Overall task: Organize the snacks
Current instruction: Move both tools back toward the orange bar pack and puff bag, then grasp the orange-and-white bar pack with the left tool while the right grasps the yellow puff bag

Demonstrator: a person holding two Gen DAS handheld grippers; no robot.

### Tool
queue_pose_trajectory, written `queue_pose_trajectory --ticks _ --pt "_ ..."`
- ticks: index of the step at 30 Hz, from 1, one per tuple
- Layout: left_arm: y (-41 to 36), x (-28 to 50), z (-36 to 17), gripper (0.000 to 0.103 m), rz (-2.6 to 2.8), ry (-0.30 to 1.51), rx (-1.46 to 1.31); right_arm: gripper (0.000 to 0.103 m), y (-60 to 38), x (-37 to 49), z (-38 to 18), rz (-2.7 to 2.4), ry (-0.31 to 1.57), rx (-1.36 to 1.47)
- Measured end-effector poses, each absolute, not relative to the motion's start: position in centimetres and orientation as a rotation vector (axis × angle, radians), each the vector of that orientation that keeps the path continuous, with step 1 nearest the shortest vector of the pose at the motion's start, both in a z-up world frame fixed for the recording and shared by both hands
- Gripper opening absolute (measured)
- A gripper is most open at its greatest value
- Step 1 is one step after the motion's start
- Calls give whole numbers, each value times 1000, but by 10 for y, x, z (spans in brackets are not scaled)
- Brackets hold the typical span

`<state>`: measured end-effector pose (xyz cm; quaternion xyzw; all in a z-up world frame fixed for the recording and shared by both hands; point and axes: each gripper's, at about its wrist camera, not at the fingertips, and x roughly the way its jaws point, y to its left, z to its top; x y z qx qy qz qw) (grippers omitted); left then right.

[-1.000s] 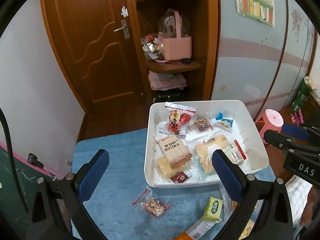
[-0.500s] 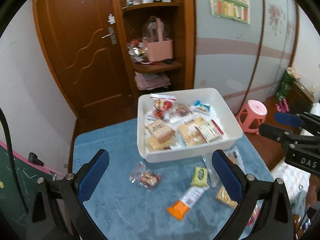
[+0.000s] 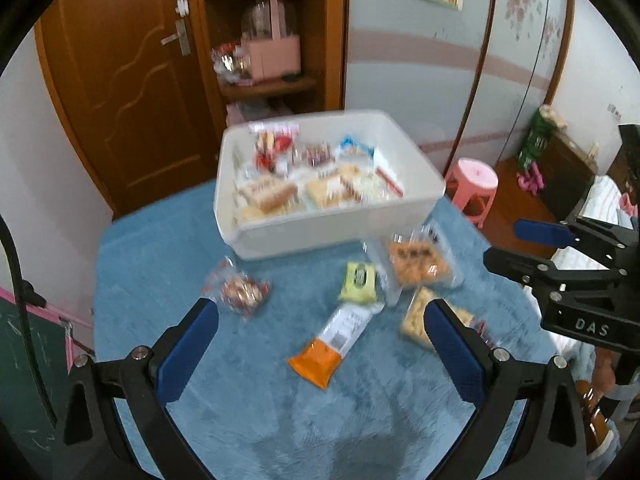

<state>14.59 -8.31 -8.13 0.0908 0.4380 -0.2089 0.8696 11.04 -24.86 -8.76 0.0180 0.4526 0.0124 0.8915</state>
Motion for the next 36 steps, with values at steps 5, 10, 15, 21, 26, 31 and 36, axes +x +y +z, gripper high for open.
queue_pose_trajectory --ticks 5,10,15,21,26,31,36 --pt "-94 155 -131 102 -445 988 227 57 -252 112 -133 32 1013 39" --pt "-104 165 -178 102 -440 1065 283 57 -252 116 -177 68 1101 35" --pt "-106 178 -216 102 -430 1137 319 59 -246 119 -211 88 1167 -24" --pt "-104 193 -242 102 -418 1192 323 71 -245 120 -223 114 1167 -23" --pt "-106 196 -255 102 -424 1214 325 73 -236 120 -232 109 1167 -100" --pt "-111 196 -263 101 -438 1220 332 75 -226 118 -243 86 1162 -198" --pt "-114 196 -266 98 -457 1215 332 76 -225 116 -246 87 1148 -186"
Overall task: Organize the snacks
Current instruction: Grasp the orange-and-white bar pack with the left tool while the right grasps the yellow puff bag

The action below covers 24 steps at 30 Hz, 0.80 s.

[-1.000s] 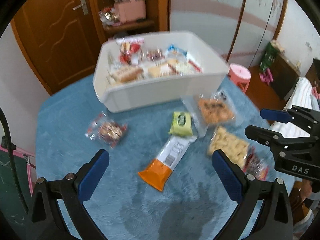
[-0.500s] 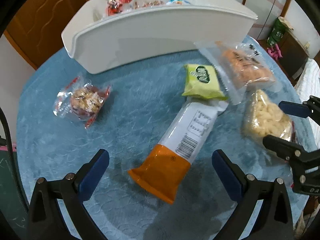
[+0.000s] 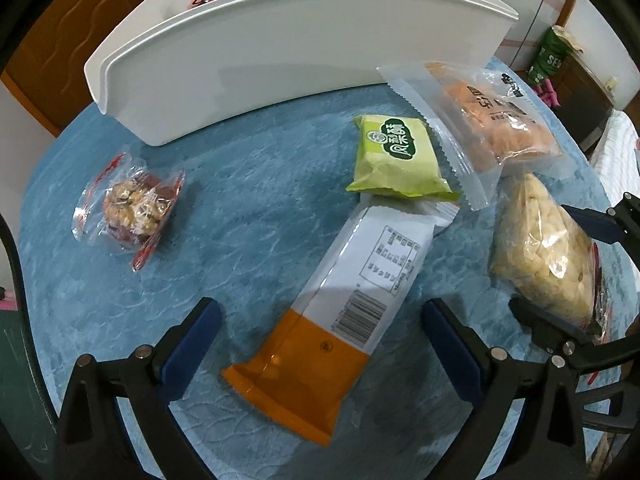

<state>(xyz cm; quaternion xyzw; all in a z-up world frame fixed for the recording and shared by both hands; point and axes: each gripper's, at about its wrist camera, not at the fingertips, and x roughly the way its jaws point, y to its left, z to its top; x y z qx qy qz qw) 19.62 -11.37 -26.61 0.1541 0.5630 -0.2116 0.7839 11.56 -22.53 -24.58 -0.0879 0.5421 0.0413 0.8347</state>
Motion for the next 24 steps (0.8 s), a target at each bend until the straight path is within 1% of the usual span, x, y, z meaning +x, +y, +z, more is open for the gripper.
queue_pose_trajectory --ticks 1,4,6,7,9,11,15,20,24 --pt "-118 198 -264 97 -462 1214 331 75 -226 116 -246 90 1149 -180" --pt "-120 199 -262 87 -483 1208 326 74 -227 117 -247 94 1149 -168" --pt "-123 198 -261 76 -496 1200 328 72 -228 116 -247 91 1145 -169" --pt "-126 198 -260 72 -503 1196 332 71 -227 115 -247 85 1142 -172" --pt "-131 195 -257 53 -519 1188 338 70 -231 117 -246 82 1142 -165" --pt "-134 192 -255 48 -524 1189 339 69 -232 116 -245 76 1140 -153" --pt "-133 189 -249 41 -525 1185 342 68 -237 117 -242 76 1145 -132" --pt "-134 177 -244 38 -523 1204 308 68 -232 113 -236 95 1144 -122" --pt "-131 166 -227 37 -525 1192 284 67 -223 102 -228 115 1126 -136"
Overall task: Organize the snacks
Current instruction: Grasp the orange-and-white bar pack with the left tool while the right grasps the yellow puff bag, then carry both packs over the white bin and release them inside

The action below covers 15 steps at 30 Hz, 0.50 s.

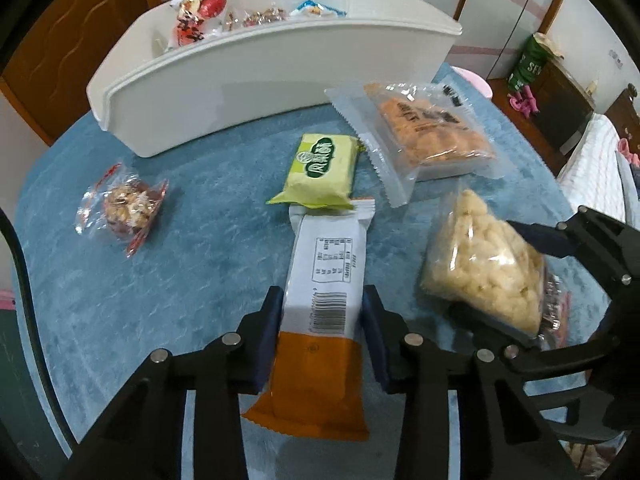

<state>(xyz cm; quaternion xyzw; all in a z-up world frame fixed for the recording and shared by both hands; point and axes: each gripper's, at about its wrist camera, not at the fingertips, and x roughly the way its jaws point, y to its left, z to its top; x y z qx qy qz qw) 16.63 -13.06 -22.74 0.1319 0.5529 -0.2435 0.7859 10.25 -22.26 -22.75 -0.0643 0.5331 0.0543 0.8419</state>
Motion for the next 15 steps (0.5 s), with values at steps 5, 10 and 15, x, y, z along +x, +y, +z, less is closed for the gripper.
queue_pose_trajectory --ticks 5,10,15 --pt "-133 153 -207 36 -535 1179 278 67 -209 93 -211 143 1095 -160" --pt "-132 139 -171 36 -559 1111 294 67 -200 85 -192 164 1053 -210" --pt "-120 135 -137 36 -572 1058 289 67 -196 83 -167 173 1011 -233"
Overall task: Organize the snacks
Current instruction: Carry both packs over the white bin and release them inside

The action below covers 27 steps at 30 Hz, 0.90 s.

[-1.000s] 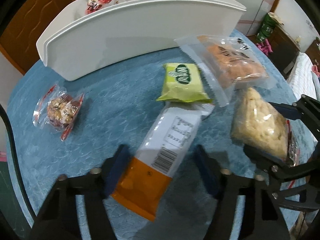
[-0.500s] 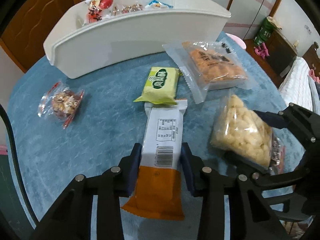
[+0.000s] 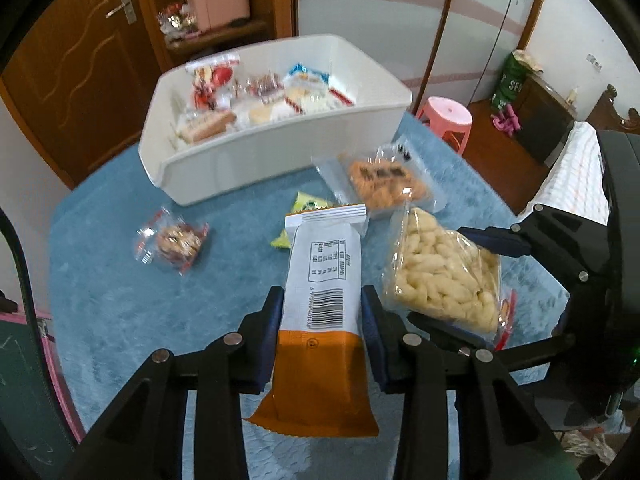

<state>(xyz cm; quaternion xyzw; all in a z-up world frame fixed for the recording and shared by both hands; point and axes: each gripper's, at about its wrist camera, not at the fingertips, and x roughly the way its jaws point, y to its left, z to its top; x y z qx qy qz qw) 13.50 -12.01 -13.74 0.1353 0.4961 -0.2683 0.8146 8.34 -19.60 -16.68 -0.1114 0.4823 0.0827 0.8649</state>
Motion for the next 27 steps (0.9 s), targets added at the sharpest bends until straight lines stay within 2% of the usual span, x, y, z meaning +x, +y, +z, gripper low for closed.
queue_pose_trajectory --ticks 8,15,21,27 --pt "-103 147 -79 36 -528 951 306 67 -204 112 -100 131 908 -254" --pt "-103 189 -18 37 -430 836 280 67 -217 161 -29 43 794 -203" --pt "-100 225 14 37 -364 791 236 67 -231 200 22 -14 704 -129" --pt "-103 262 28 37 -290 747 229 67 -245 231 40 -65 669 -65"
